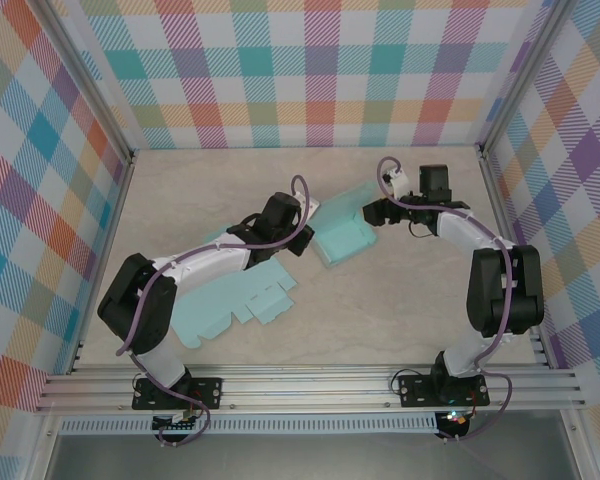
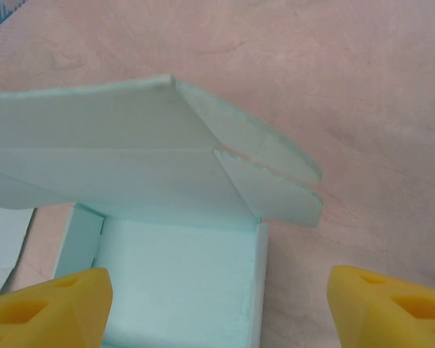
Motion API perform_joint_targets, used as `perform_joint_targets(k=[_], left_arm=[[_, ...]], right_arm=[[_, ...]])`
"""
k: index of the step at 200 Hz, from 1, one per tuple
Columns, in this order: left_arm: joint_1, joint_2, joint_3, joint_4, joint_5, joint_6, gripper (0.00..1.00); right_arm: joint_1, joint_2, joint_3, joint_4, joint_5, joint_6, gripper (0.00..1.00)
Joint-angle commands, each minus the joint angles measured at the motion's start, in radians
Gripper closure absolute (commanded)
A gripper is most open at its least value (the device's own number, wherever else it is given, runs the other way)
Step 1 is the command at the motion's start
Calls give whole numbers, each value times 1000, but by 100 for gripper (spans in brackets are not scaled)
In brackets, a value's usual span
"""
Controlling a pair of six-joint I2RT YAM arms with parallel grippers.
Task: Fold the paper box
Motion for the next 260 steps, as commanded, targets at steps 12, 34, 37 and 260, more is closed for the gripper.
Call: perform_joint_targets(k=[12, 34, 37, 260], left_arm=[[9, -36, -21, 11, 86, 72, 100], [11, -37, -19, -6, 139, 113, 100], [11, -37, -18, -10, 146, 119, 100], [8, 39, 94, -14, -22, -108, 100]], right_arm=[[-2, 25, 18, 41, -41, -89, 10], [-1, 37, 21, 48, -94, -121, 2], [-1, 38, 22, 48, -96, -124, 1], [80, -86, -76, 37, 90, -9, 71]])
